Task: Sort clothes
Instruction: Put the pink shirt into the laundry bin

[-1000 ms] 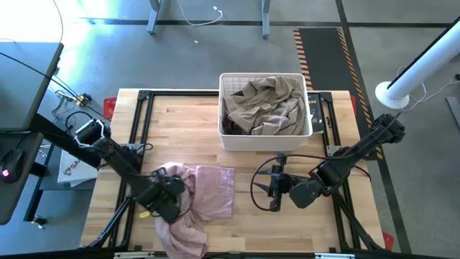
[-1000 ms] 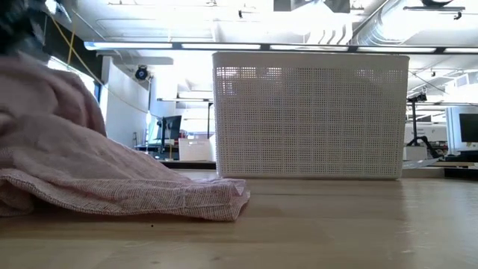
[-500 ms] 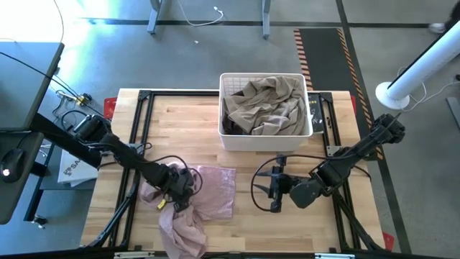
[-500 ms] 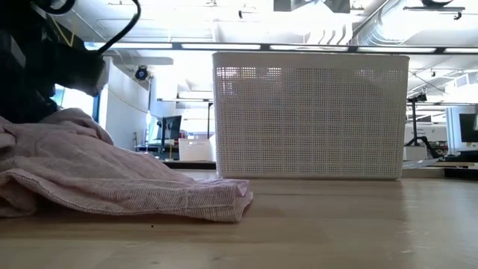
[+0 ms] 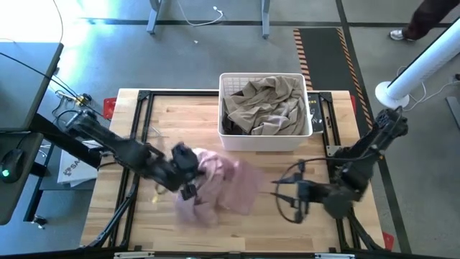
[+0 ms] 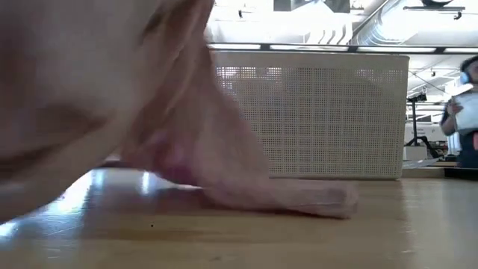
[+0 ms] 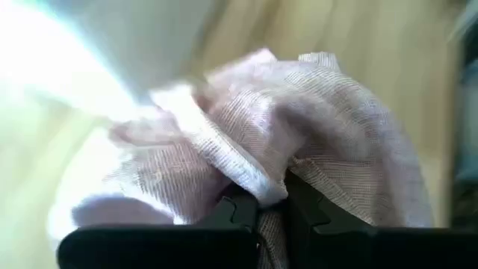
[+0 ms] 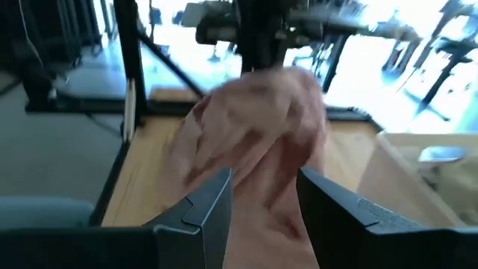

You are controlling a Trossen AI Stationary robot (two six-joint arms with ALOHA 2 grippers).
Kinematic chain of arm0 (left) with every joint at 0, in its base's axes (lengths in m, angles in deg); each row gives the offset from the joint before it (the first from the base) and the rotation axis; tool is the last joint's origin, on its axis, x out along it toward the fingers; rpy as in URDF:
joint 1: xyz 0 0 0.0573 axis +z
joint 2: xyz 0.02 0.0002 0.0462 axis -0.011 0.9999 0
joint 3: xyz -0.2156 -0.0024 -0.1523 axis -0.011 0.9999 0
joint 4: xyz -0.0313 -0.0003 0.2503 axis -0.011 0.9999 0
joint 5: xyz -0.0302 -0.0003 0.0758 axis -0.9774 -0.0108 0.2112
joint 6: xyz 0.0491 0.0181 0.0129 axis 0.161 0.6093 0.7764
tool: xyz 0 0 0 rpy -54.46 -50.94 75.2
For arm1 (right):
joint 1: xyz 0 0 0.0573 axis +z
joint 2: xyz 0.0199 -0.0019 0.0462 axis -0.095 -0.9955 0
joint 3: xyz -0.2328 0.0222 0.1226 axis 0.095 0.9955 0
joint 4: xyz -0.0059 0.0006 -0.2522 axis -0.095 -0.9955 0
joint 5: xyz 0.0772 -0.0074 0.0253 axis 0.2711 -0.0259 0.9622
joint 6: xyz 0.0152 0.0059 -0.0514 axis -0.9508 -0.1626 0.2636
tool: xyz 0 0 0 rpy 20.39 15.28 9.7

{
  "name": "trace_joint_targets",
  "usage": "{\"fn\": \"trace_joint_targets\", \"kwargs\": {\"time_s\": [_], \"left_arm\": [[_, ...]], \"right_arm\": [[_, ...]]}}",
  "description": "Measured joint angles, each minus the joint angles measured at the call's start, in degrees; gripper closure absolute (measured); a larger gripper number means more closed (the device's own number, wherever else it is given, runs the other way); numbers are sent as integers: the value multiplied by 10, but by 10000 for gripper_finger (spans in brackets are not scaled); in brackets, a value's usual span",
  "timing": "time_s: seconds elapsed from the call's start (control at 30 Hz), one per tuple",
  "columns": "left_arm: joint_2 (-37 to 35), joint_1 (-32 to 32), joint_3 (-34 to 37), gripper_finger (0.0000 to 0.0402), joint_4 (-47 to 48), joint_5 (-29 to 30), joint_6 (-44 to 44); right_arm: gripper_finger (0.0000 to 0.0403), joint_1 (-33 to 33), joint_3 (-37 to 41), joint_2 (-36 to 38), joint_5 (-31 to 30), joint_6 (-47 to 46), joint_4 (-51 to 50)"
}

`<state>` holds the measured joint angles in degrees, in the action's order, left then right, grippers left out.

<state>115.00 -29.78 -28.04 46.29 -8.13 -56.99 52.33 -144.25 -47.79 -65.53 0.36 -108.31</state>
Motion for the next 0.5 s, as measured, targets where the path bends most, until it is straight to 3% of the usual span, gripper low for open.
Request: {"fn": "trace_joint_targets", "kwargs": {"time_s": [0.1, 0.23, 0.37, 0.5], "left_arm": [[-17, 11, -99, 385, -11, 59, 105], [-7, 71, -234, 385, -100, 67, 321], [28, 166, -349, 385, -242, -24, 525], [87, 281, -458, 385, -347, -141, 599]], "right_arm": [[254, 56, 0, 19, -93, 3, 2], [254, 120, 0, 28, -242, 37, 32], [254, 149, 0, 28, -332, 58, 45], [254, 150, 0, 28, -361, 59, 35]]}}
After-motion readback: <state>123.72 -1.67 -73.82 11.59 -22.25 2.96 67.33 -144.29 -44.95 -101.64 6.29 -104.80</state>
